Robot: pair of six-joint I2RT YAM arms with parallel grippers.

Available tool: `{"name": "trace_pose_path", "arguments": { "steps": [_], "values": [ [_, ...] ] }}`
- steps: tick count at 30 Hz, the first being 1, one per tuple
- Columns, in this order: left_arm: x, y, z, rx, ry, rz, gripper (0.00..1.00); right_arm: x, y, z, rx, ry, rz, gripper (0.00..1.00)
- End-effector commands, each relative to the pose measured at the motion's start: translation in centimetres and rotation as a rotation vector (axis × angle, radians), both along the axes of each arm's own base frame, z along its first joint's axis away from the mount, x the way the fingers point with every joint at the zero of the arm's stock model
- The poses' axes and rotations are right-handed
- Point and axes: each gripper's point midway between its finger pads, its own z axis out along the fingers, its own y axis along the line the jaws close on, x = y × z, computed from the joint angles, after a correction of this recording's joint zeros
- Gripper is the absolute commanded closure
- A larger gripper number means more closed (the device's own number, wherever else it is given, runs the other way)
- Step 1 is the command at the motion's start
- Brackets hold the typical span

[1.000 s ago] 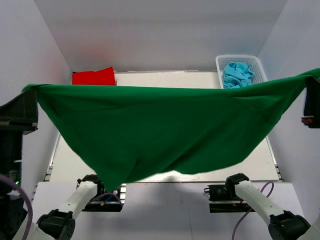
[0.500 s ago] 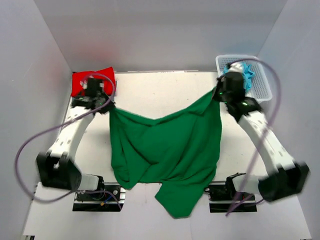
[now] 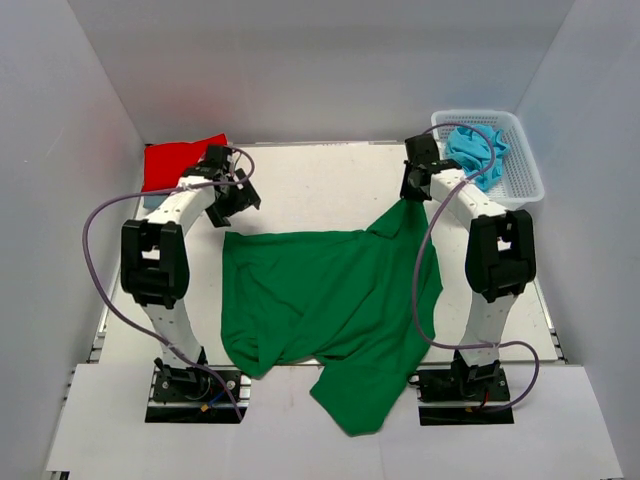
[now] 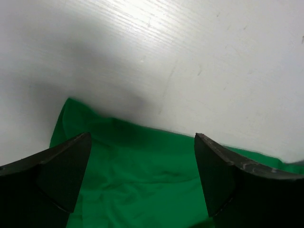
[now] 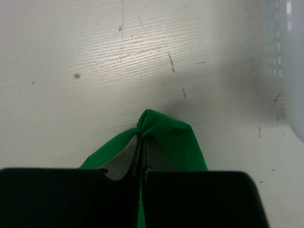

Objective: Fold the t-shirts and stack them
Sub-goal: Flatten out the tshirt

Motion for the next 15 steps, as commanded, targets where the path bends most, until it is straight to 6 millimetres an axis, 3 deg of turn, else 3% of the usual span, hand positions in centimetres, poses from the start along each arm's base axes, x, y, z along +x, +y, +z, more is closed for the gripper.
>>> {"name": "trace_pose_path", "arguments": {
  "steps": [1,3,4,7,12,15],
  "values": [
    [-3.6,0.5,1.1,-0.003,0.021,-0.016,0.01,1.4,-1.4,3.6,-0.019,-0.075,-0.060,1.00],
    [-5.6,0.3,0.5,-0.026,0.050,-0.014,0.01,1.2,-2.1,3.9,-0.029,-0.076,-0.077,1.00],
    [-7.5,0.2,-0.7,-0.025,0.093,-0.013,0.01,0.9,-2.2,3.6,-0.032,-0.063,-0.078,1.00],
    [-10.1,0.5,-1.4,-0.032,0.130,0.013,0.01,0.6,-2.6,3.9,-0.037,-0.062,-0.070,1.00],
    [-11.9,0.0,-3.0,-0.074,0.152,0.016,0.05,0.1,-3.0,4.2,-0.023,-0.059,-0.074,1.00],
    [-10.6,-0.8,-3.0,-0.116,0.105,0.017,0.14,-0.1,-3.0,3.9,-0.018,-0.050,-0.072,1.00]
  ]
}}
